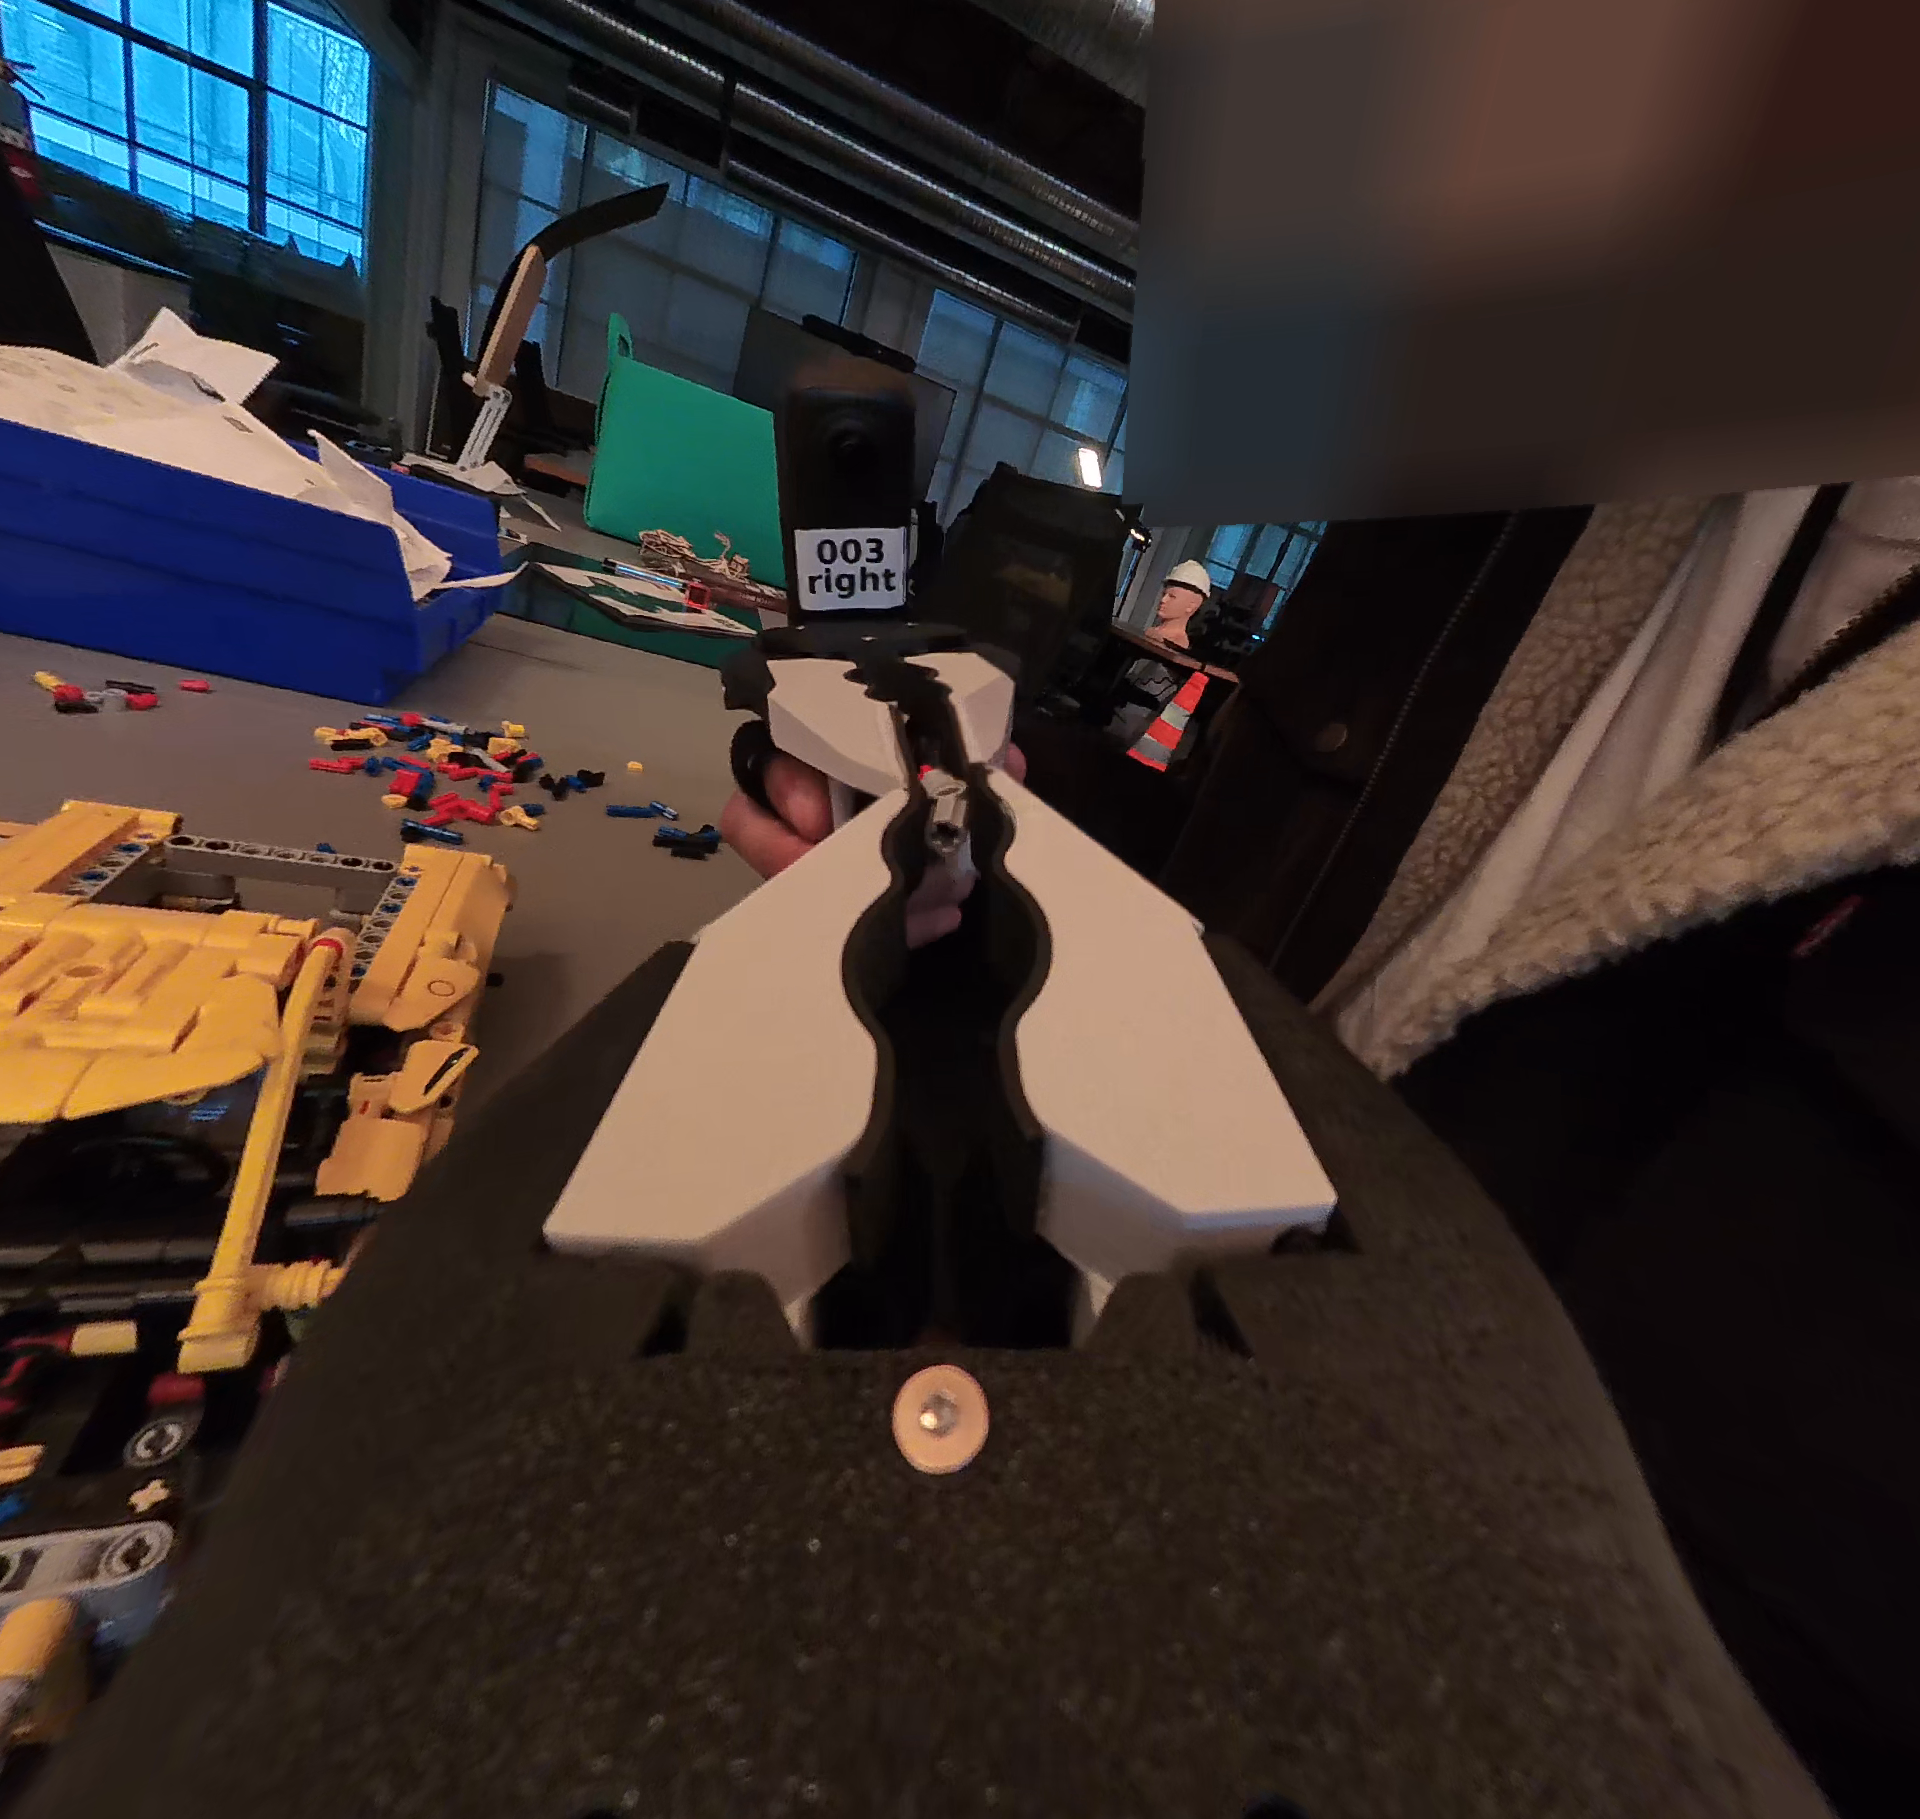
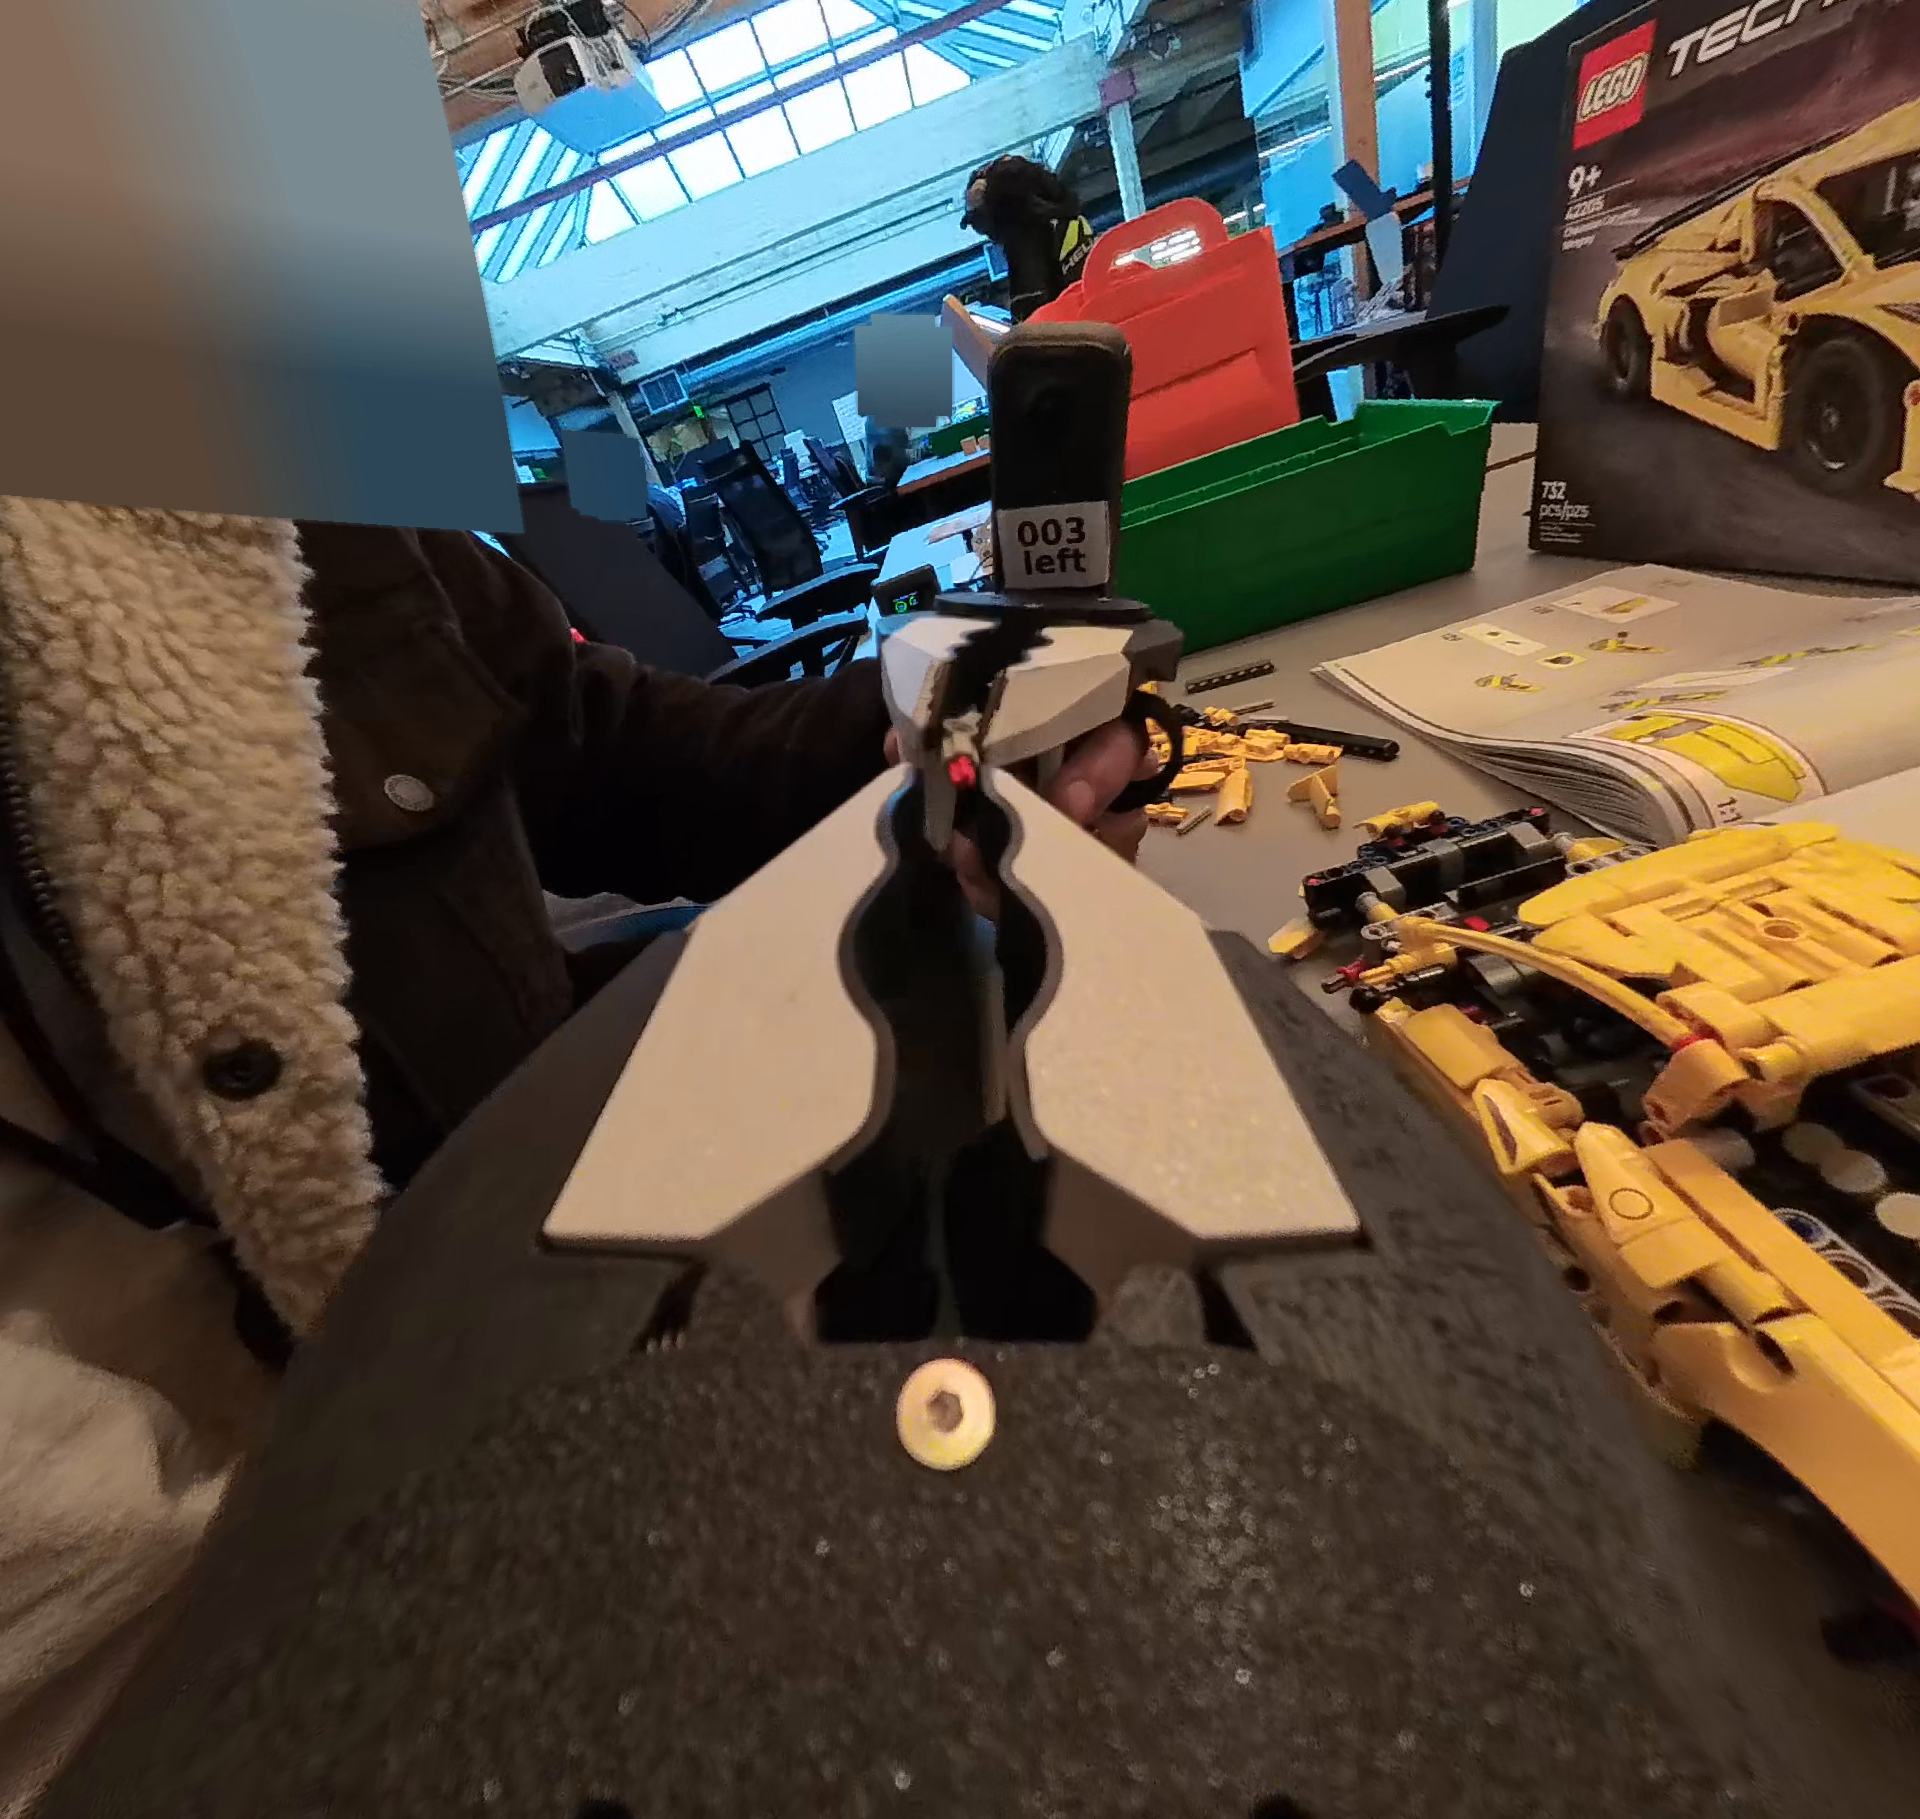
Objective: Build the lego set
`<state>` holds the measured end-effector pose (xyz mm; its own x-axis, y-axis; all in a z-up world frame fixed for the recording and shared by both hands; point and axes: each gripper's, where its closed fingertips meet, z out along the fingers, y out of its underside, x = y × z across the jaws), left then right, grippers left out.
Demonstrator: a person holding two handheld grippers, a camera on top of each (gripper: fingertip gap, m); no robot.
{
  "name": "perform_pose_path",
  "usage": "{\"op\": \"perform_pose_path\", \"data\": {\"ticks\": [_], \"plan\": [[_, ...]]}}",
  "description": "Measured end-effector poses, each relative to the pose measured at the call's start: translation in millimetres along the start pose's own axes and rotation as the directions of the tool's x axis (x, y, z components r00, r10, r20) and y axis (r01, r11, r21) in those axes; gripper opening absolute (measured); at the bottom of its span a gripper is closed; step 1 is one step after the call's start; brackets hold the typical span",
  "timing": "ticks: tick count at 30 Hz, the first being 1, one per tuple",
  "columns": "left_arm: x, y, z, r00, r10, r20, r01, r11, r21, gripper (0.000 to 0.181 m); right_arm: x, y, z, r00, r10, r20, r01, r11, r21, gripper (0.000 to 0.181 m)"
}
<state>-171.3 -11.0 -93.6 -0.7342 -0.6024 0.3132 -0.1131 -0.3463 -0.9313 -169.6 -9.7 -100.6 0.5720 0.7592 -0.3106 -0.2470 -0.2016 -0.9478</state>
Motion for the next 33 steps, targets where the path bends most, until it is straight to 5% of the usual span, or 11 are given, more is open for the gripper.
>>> {"op": "perform_pose_path", "data": {"ticks": [33], "plan": [[1,20,3,0.992,0.12,0.045,-0.113,0.985,-0.128,0.007,2,10,-4,1.0,0.027,0.015,-0.026,0.998,-0.058,0.003]]}}
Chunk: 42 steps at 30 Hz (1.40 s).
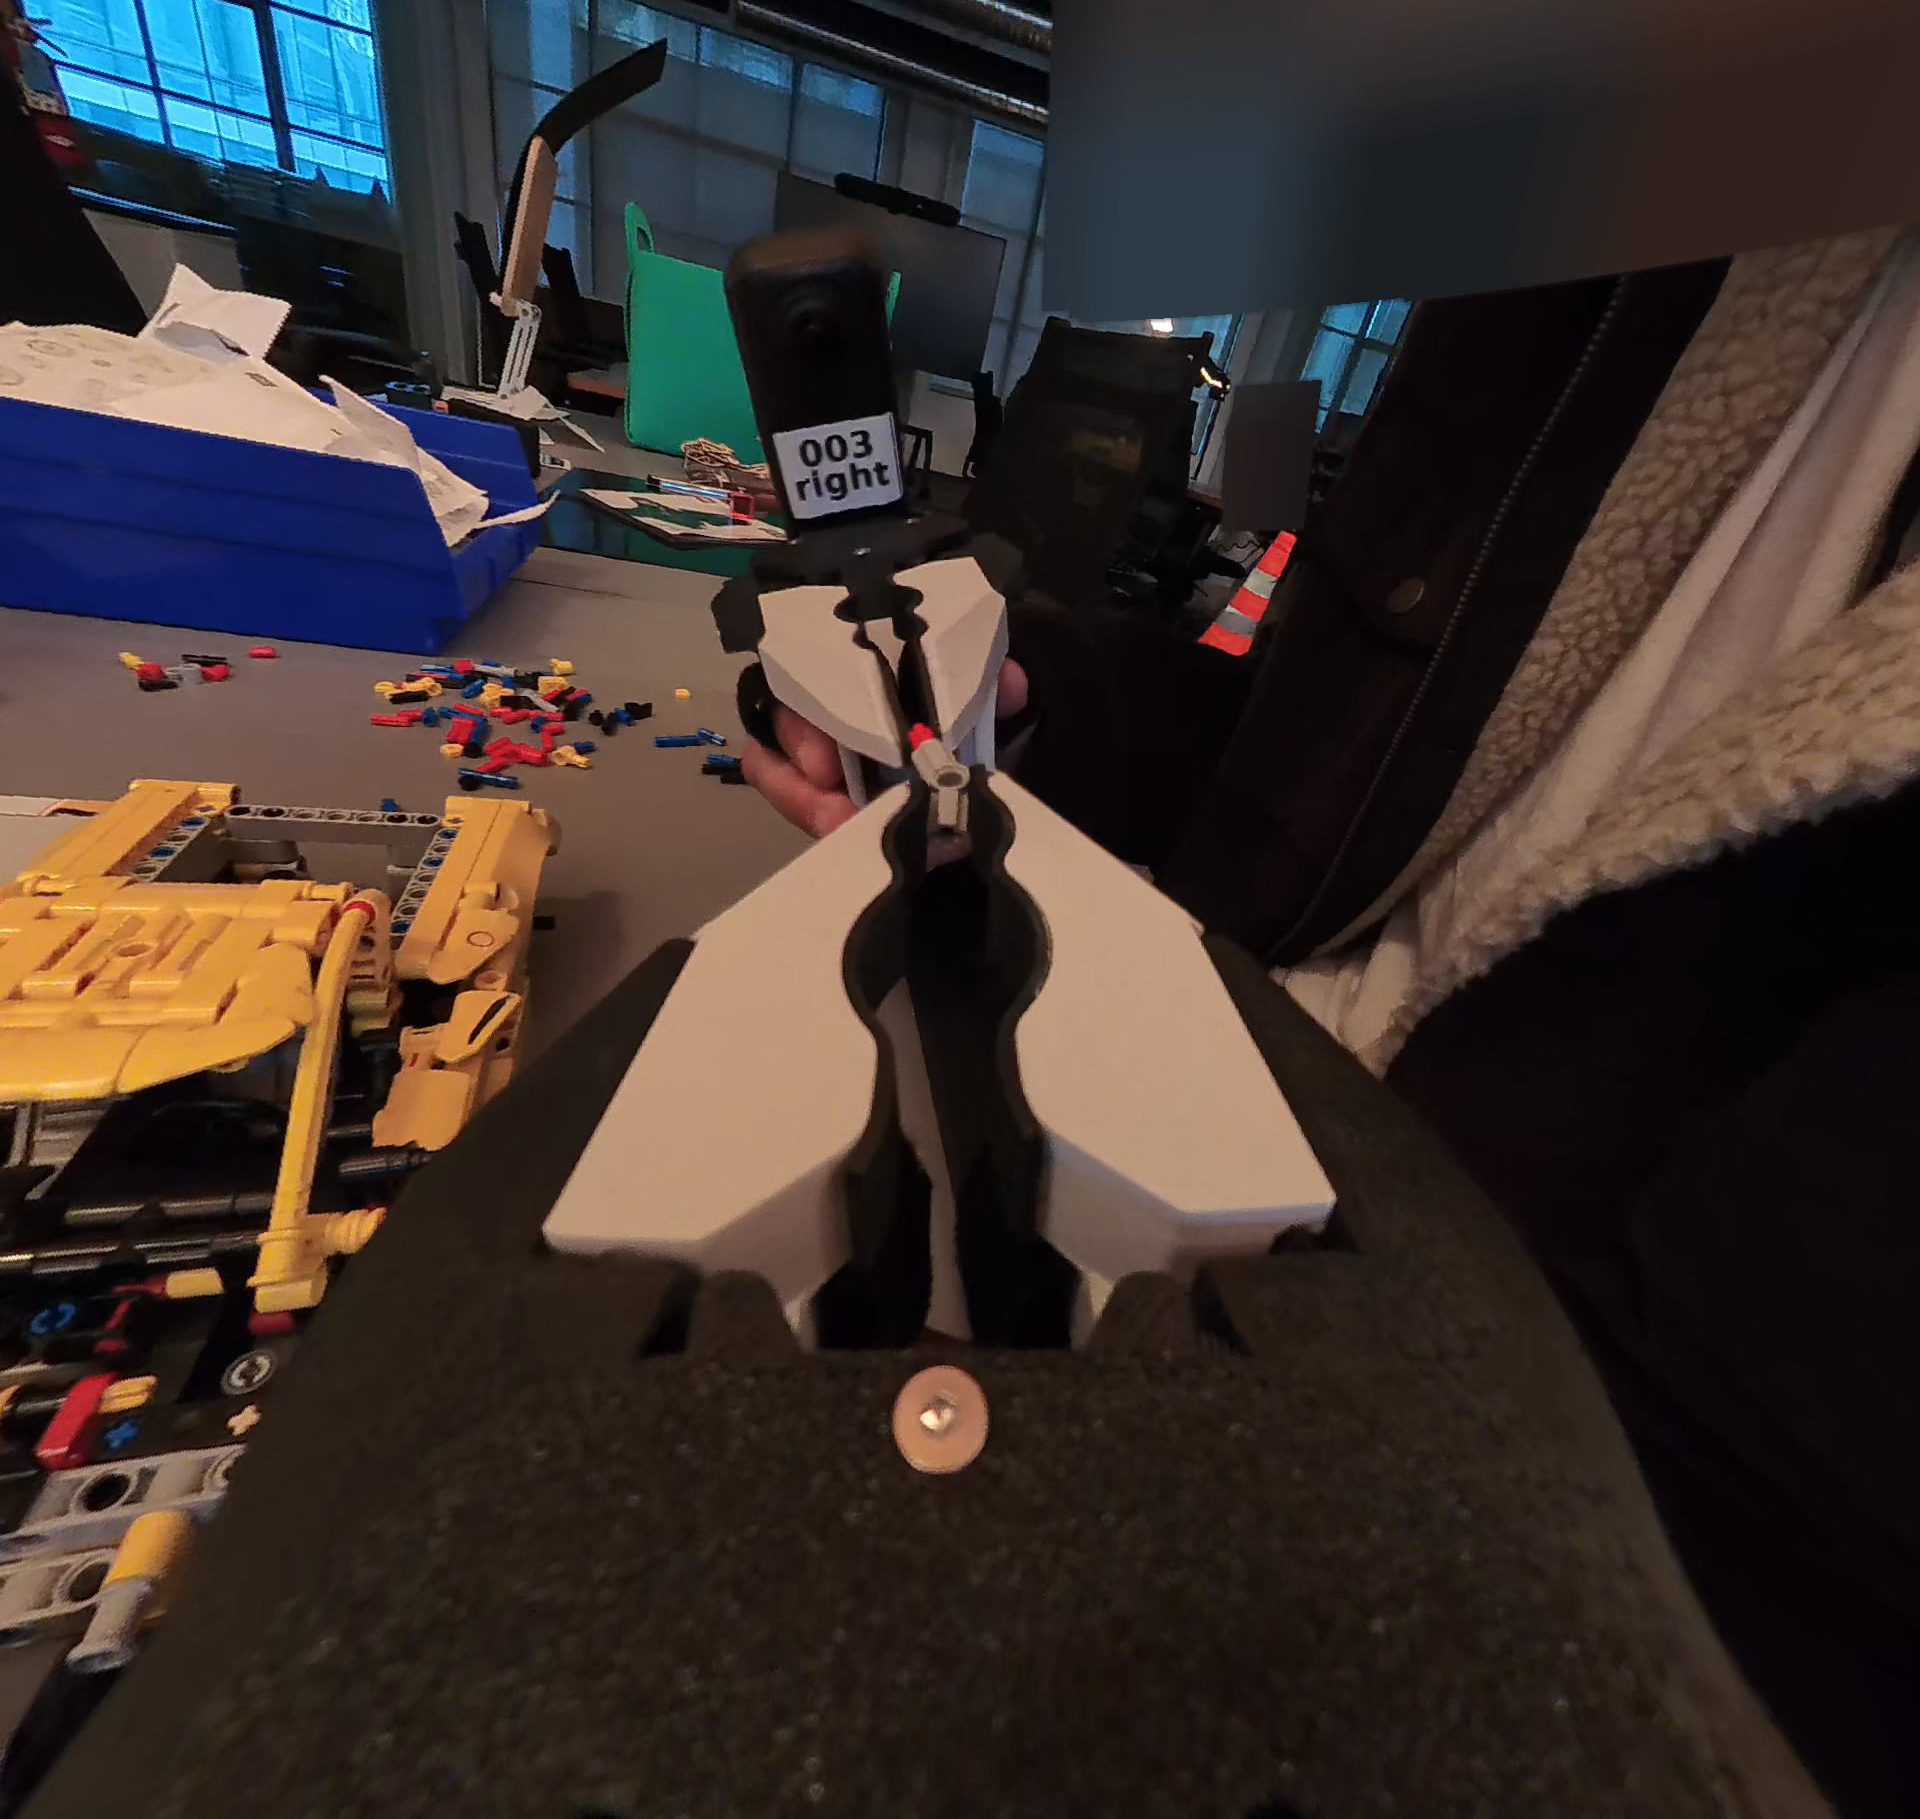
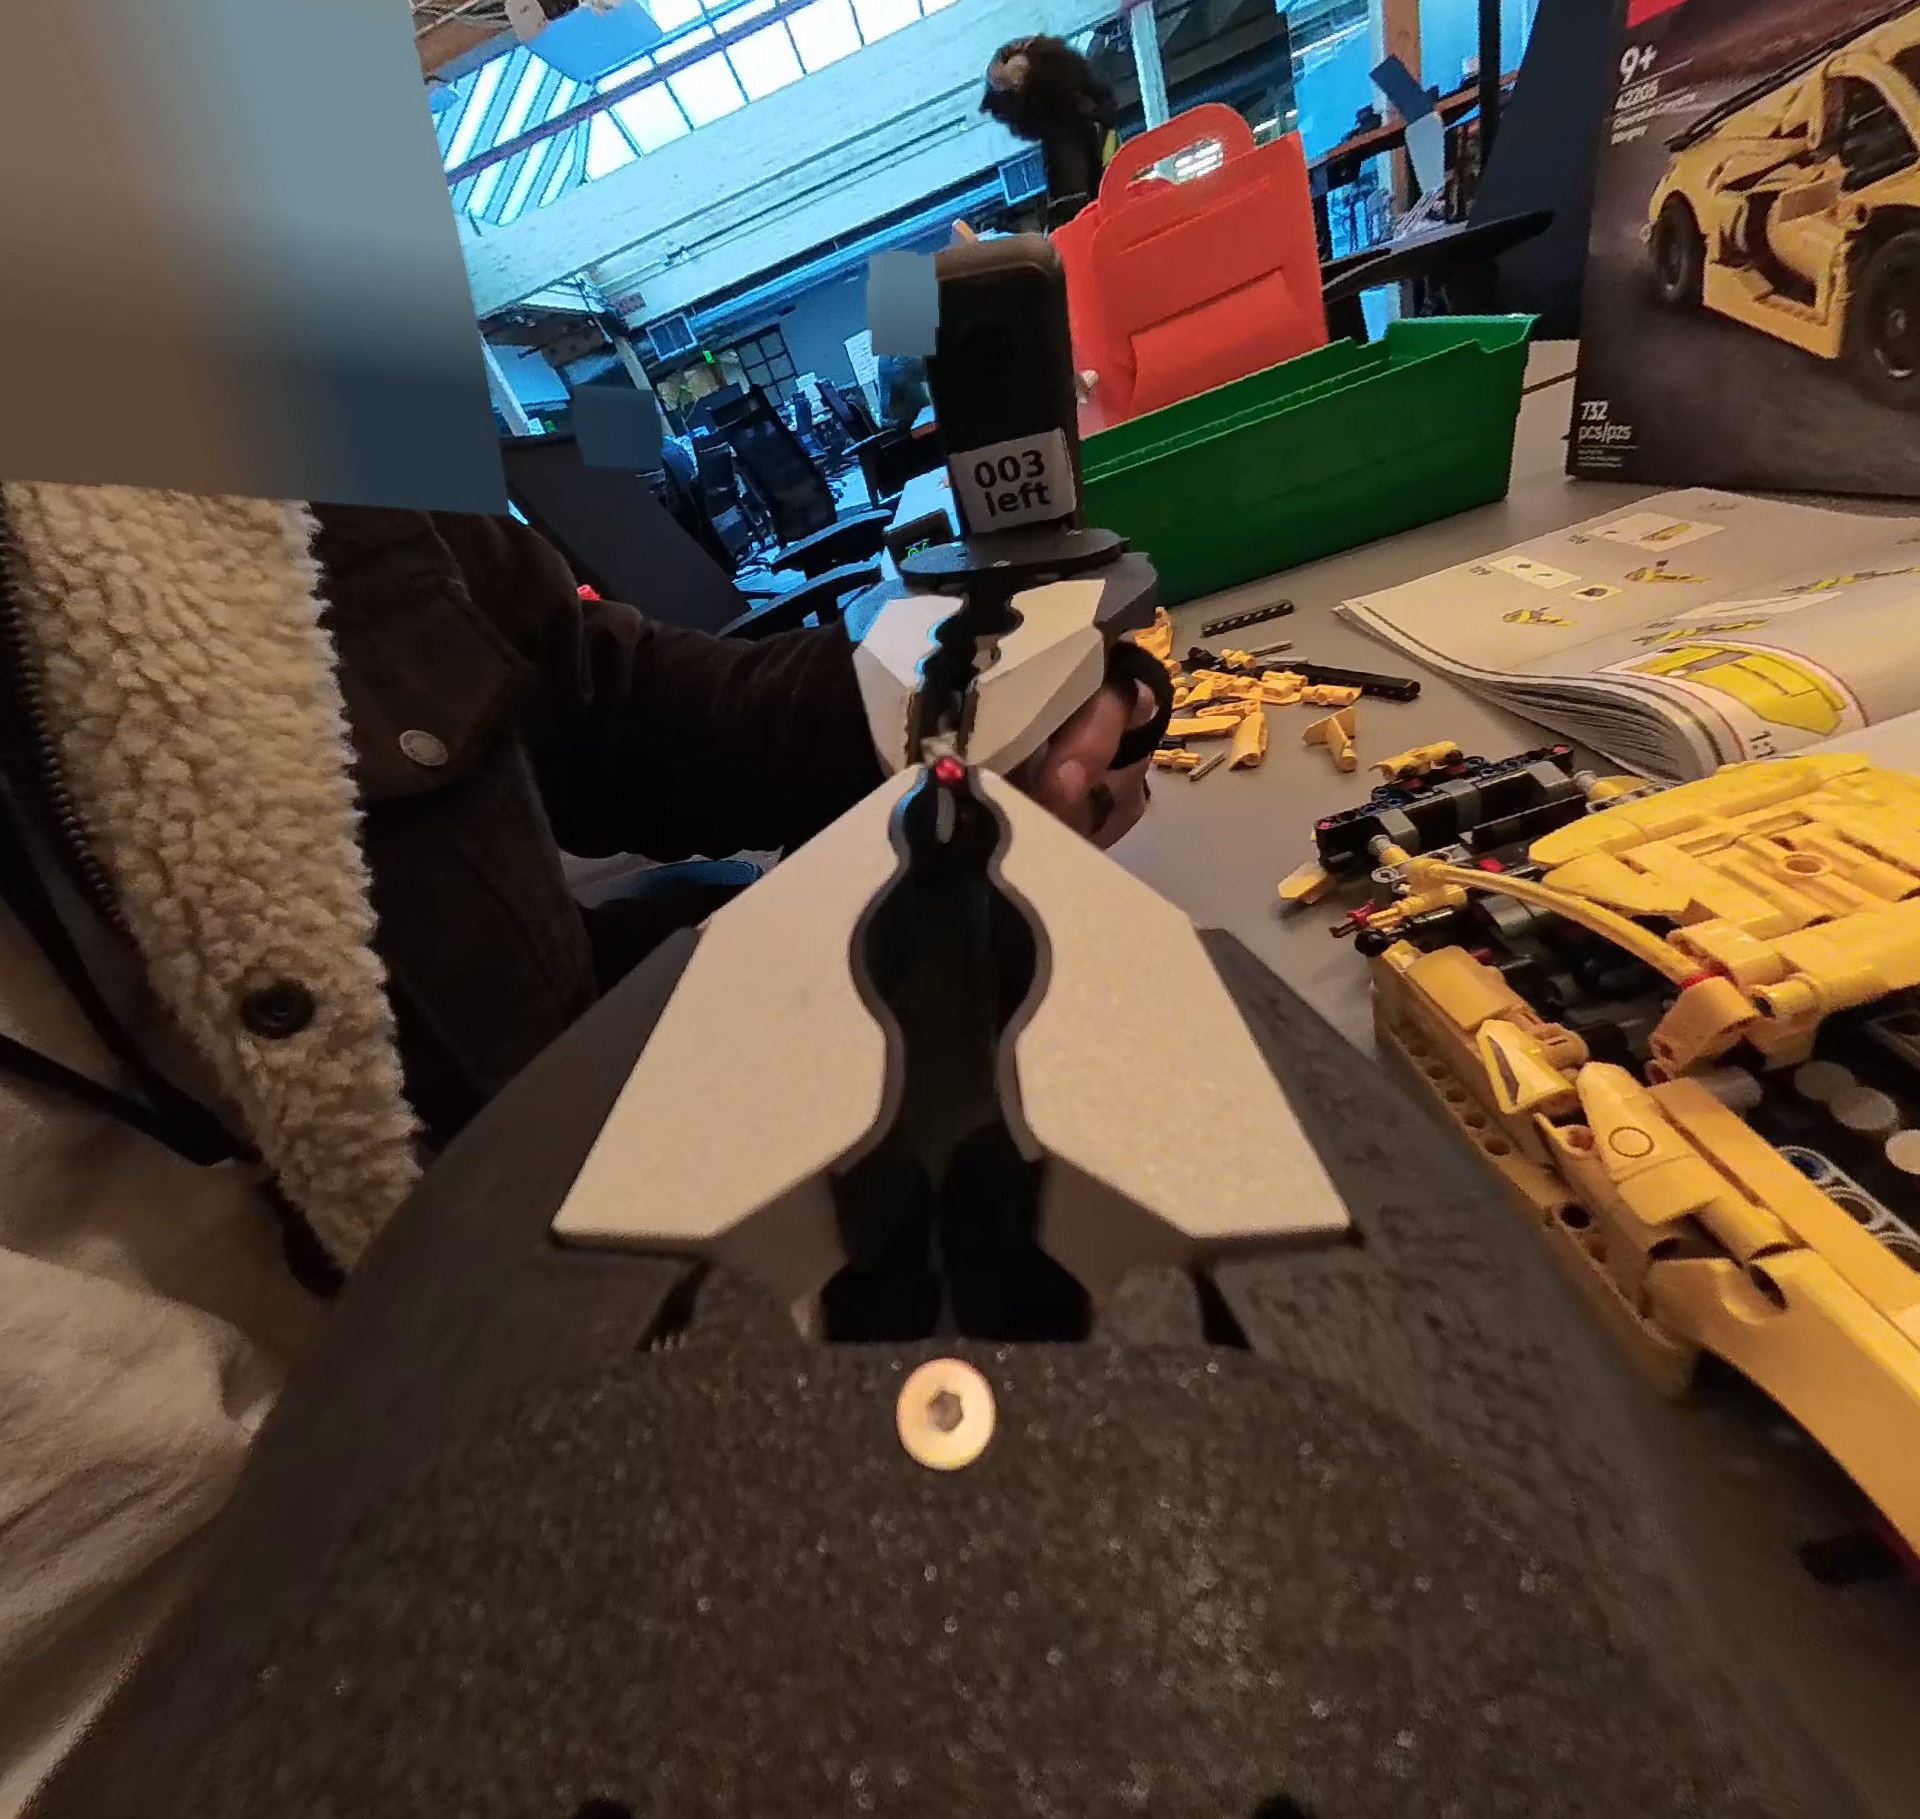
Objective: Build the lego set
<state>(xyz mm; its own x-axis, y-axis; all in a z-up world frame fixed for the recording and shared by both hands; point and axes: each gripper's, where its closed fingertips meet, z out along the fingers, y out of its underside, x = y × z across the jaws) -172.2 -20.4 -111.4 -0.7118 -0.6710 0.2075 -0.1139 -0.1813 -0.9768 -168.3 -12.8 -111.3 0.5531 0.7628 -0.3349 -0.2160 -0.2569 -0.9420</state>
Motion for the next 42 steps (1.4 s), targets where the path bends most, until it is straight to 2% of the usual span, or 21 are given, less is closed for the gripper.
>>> {"op": "perform_pose_path", "data": {"ticks": [10,17,40,42], "plan": [[4,3,0,1.0,-0.013,-0.025,0.012,1.0,-0.018,0.007,-3,2,1,1.0,0.006,0.021,-0.006,1.0,-0.014,0.003],[5,13,2,0.999,-0.022,-0.032,0.02,0.996,-0.082,0.007,-4,11,2,0.989,0.136,0.056,-0.132,0.988,-0.075,0.003],[7,9,6,0.999,-0.018,-0.028,0.017,0.999,-0.041,0.007,-3,10,-2,0.999,0.041,0.024,-0.039,0.997,-0.065,0.0],[15,26,17,0.998,0.024,-0.053,-0.031,0.991,-0.133,0.007,0,26,7,0.999,0.033,-0.002,-0.033,0.988,-0.151,0.0]]}}
